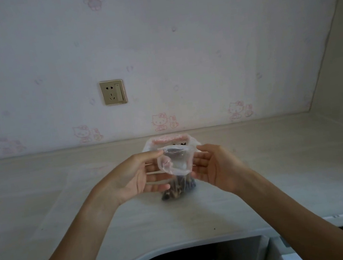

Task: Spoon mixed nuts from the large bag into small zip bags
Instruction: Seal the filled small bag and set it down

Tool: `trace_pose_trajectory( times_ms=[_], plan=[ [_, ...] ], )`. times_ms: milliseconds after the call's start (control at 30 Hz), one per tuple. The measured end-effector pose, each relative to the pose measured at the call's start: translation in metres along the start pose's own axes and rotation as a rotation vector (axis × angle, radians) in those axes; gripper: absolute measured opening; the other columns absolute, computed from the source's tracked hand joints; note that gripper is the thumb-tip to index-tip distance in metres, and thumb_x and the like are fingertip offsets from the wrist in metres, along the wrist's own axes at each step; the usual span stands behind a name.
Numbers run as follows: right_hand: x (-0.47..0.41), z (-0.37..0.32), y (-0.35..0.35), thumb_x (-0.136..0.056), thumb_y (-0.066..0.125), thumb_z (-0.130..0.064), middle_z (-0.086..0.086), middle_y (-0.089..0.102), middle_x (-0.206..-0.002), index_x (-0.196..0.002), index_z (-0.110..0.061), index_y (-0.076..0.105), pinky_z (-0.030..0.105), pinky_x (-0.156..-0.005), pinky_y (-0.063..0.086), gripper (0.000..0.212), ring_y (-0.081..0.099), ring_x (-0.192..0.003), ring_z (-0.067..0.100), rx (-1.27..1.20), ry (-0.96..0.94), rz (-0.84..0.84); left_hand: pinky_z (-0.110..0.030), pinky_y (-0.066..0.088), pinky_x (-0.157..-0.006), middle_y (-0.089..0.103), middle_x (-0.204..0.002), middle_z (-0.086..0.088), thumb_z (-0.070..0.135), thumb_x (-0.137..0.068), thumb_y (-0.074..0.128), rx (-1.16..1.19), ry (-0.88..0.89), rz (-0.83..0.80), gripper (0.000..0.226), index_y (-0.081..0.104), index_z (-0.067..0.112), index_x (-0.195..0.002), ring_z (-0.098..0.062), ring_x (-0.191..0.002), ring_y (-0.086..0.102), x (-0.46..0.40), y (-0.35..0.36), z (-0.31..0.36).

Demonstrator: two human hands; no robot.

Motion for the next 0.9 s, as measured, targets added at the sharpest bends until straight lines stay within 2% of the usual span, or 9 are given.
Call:
trace_pose_trajectory(
  times_ms=[67, 133, 200, 300, 367, 433, 667, 833, 900],
  plan=[
    [0.0, 0.006, -0.004, -0.098, 0.051, -0.013, 0.015, 0.074, -0.085, -0.092, 0.001, 0.076, 0.032, -0.058, 0.06, 0.028, 0.072, -0.066, 0.025, -0.086, 0.017, -0.003, -0.04, 0.063, -0.076, 0.071, -0.127, -0.015, 0.028, -0.084, 0.079, 0.092, 0.014, -0.069, 0.043, 0.075, 0.007, -0.121, -0.034, -0.119, 0.069, 0.001, -0.002, -0.003],
    [0.0, 0.009, -0.003, -0.093, 0.057, -0.008, 0.013, 0.074, -0.087, -0.086, -0.004, 0.081, 0.031, -0.061, 0.061, 0.025, 0.072, -0.069, 0.023, -0.074, 0.006, -0.037, -0.036, 0.063, -0.077, 0.073, -0.124, -0.011, 0.026, -0.086, 0.079, 0.101, 0.066, -0.067, 0.037, 0.077, 0.008, -0.119, -0.03, -0.118, 0.07, 0.001, -0.004, -0.007],
    [0.003, 0.011, 0.002, -0.085, 0.067, -0.009, 0.012, 0.073, -0.086, -0.086, -0.006, 0.081, 0.031, -0.063, 0.061, 0.015, 0.071, -0.07, 0.022, -0.058, 0.0, -0.067, -0.032, 0.063, -0.072, 0.076, -0.109, -0.006, 0.027, -0.082, 0.085, 0.067, 0.127, 0.009, 0.029, 0.081, 0.013, -0.106, -0.022, -0.104, 0.075, 0.001, -0.005, -0.008],
    [0.002, 0.009, 0.005, -0.086, 0.07, -0.012, 0.009, 0.072, -0.084, -0.098, -0.004, 0.078, 0.031, -0.064, 0.06, 0.016, 0.07, -0.071, 0.02, -0.045, -0.015, -0.082, -0.026, 0.06, -0.063, 0.077, -0.093, -0.002, 0.032, -0.068, 0.086, 0.013, 0.177, 0.127, 0.027, 0.083, 0.018, -0.091, -0.013, -0.082, 0.076, 0.003, -0.007, -0.004],
    [0.001, 0.006, 0.006, -0.089, 0.071, -0.011, 0.011, 0.071, -0.088, -0.103, -0.003, 0.076, 0.031, -0.067, 0.06, 0.016, 0.071, -0.076, 0.021, 0.017, -0.024, -0.097, -0.024, 0.059, -0.06, 0.076, -0.088, -0.001, 0.035, -0.063, 0.088, -0.013, 0.197, 0.17, 0.028, 0.083, 0.019, -0.087, -0.011, -0.076, 0.075, 0.005, -0.007, 0.001],
    [0.003, 0.005, 0.008, -0.088, 0.075, -0.01, 0.012, 0.072, -0.089, -0.095, -0.005, 0.078, 0.031, -0.069, 0.06, 0.01, 0.071, -0.076, 0.021, 0.09, -0.005, -0.111, -0.025, 0.059, -0.061, 0.076, -0.089, -0.003, 0.034, -0.064, 0.089, -0.037, 0.208, 0.197, 0.025, 0.082, 0.021, -0.084, -0.013, -0.076, 0.075, 0.006, -0.005, 0.006],
    [0.007, 0.019, 0.017, -0.09, 0.075, -0.014, 0.017, 0.072, -0.104, -0.122, 0.0, 0.068, 0.033, -0.073, 0.059, 0.036, 0.069, -0.087, 0.024, 0.302, 0.082, -0.065, -0.031, 0.061, -0.065, 0.077, -0.093, -0.011, 0.03, -0.077, 0.085, -0.125, 0.236, 0.26, 0.015, 0.079, 0.018, -0.085, -0.023, -0.084, 0.077, 0.008, 0.008, 0.01],
    [0.011, 0.005, 0.02, -0.093, 0.068, -0.01, 0.021, 0.073, -0.1, -0.117, 0.004, 0.067, 0.036, -0.074, 0.06, 0.028, 0.071, -0.084, 0.027, 0.343, -0.009, 0.002, -0.034, 0.062, -0.079, 0.078, -0.113, -0.008, 0.041, -0.076, 0.089, -0.203, 0.21, 0.097, 0.039, 0.08, 0.017, -0.105, -0.022, -0.103, 0.076, 0.016, 0.01, 0.017],
    [0.013, -0.006, 0.02, -0.092, 0.065, -0.007, 0.021, 0.07, -0.09, -0.111, 0.009, 0.068, 0.036, -0.067, 0.06, 0.024, 0.07, -0.074, 0.026, 0.347, -0.071, 0.066, -0.03, 0.061, -0.074, 0.078, -0.107, -0.004, 0.037, -0.069, 0.093, -0.227, 0.214, 0.134, 0.042, 0.081, 0.021, -0.106, -0.015, -0.094, 0.076, 0.02, 0.005, 0.02]
  ],
)
Point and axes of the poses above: each hand's wrist, its own x-axis away from the middle knuckle, its own y-axis out of the palm, z = x × y, the point moved 5 cm from there along -x, towards the middle knuckle
